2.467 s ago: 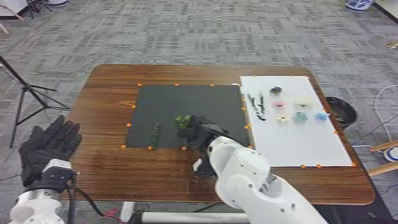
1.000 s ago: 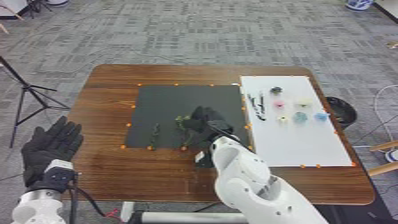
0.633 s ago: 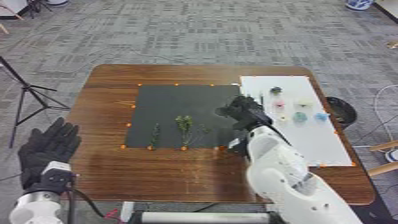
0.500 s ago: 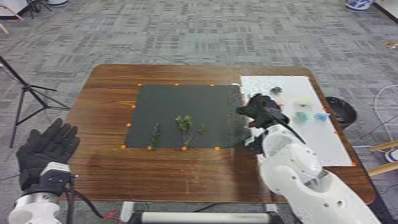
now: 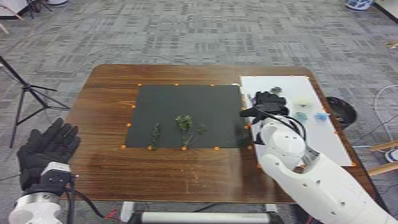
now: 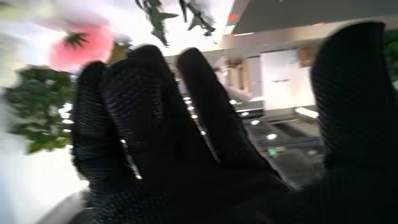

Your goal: Arrange flowers

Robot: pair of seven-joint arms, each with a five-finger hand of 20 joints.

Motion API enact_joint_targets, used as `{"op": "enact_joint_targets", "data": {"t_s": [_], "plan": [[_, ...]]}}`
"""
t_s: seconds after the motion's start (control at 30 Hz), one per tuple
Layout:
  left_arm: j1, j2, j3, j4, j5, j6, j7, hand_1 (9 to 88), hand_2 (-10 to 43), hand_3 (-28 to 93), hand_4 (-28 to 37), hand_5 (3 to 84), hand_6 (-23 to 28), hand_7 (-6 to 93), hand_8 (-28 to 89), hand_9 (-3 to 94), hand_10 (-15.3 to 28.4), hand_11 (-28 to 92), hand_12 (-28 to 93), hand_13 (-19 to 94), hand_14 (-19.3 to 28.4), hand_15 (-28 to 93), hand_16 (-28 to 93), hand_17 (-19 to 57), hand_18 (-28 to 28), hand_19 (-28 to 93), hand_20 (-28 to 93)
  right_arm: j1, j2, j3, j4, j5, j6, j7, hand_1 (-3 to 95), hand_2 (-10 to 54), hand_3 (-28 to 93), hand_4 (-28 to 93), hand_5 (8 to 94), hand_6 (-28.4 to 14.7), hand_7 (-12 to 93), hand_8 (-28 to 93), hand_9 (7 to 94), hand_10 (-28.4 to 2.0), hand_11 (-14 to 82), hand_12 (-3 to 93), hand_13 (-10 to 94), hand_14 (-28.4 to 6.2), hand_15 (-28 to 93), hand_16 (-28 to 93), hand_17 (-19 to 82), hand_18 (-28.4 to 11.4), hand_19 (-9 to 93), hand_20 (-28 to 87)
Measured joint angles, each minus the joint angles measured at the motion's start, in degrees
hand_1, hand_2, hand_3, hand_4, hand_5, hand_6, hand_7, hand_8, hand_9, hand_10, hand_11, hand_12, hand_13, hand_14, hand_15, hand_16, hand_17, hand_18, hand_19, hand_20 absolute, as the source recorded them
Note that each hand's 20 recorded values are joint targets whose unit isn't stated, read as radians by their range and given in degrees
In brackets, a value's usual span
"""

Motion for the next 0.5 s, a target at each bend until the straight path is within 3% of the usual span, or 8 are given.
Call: {"op": "enact_joint_targets", "data": {"t_s": [0.13, 0.3, 0.5], "plan": [[0.0, -0.19, -0.01, -0.10, 0.02, 0.17, -0.04, 23.6, 18.4, 72, -28.3, 44.4, 8.1, 15.0, -10, 38.2, 16.0, 27, 9, 28, 14.8, 37, -7, -5.5, 11.9, 27, 12, 3.0, -0.1, -1.6, 1.8, -1.6, -0.8, 0.8, 29.0, -9.5, 60, -28, 52.6, -14.2, 18, -4, 47.8, -27.5, 53.7, 39.3, 59, -19.3, 81, 37, 33, -28.4, 87, 28], [0.1, -0.17, 0.05, -0.14, -0.09, 0.25, 0.16, 23.6, 18.4, 72, -28.3, 44.4, 8.1, 14.9, -10, 38.1, 16.0, 27, 9, 28, 14.8, 37, -7, -5.5, 11.9, 28, 12, 4.6, 0.1, -2.9, 2.0, -8.0, -2.3, 1.0, 30.4, -9.5, 57, -28, 53.6, -14.2, 19, -4, 47.9, -27.4, 54.4, 42.1, 60, -19.4, 81, 39, 33, -28.4, 87, 29], [0.1, -0.20, 0.19, -0.16, -0.10, 0.27, 0.16, 23.7, 18.3, 72, -28.3, 44.5, 8.1, 14.8, -10, 38.2, 16.0, 27, 9, 28, 14.8, 37, -7, -5.5, 11.9, 28, 12, 8.6, -0.1, -6.3, 5.4, -4.0, -6.7, 0.9, 29.5, -9.5, 53, -28, 54.3, -14.2, 18, -5, 47.6, -27.6, 54.1, 43.2, 59, -19.7, 81, 41, 32, -28.4, 86, 31]]}}
